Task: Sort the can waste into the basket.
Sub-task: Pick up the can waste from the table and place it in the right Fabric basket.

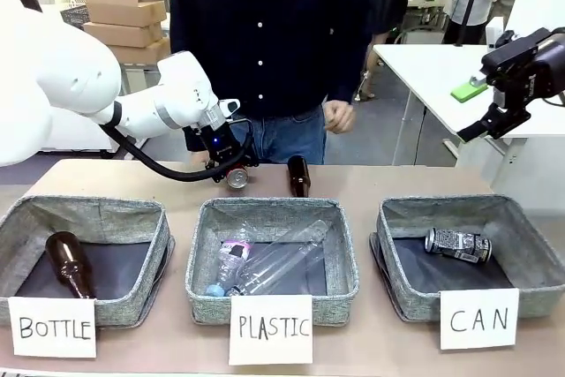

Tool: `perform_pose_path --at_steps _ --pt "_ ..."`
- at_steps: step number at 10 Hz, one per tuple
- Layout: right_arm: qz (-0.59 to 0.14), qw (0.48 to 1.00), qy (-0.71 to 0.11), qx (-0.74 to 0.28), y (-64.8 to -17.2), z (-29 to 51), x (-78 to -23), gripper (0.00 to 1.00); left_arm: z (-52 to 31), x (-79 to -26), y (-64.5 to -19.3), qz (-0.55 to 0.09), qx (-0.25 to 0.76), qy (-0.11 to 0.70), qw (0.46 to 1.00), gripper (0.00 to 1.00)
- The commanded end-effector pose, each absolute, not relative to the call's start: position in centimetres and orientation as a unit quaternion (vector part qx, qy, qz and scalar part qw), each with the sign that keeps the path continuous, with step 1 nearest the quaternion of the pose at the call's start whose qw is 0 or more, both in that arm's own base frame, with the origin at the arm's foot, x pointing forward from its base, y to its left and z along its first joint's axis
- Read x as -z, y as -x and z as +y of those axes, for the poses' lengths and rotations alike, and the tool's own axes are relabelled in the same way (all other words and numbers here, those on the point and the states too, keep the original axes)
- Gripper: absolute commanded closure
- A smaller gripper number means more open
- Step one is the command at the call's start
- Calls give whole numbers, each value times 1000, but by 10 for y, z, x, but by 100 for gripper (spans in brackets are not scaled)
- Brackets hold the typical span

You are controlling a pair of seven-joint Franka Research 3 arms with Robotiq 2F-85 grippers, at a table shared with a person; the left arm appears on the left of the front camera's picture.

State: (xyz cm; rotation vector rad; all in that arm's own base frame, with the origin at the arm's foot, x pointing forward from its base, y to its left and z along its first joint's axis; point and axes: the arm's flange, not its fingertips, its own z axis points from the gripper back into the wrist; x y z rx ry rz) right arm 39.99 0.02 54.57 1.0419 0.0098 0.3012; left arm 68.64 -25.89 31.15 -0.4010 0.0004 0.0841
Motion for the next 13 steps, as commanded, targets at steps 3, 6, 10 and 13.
perform_pose_path --at_steps 3,6,10,13 --pt "-4 857 -493 -149 -399 -1 -545 0 -227 -388 -628 2 17 291 957 100" --pt "-4 857 -493 -149 -399 -1 -545 0 -174 -459 -499 28 181 343 921 100" --pt "-4 857 -493 -149 -399 -1 -545 0 -133 -479 -340 -222 259 369 864 100" --pt "-4 857 -493 -149 -399 -1 -545 0 -151 -486 -413 -56 275 345 896 100"
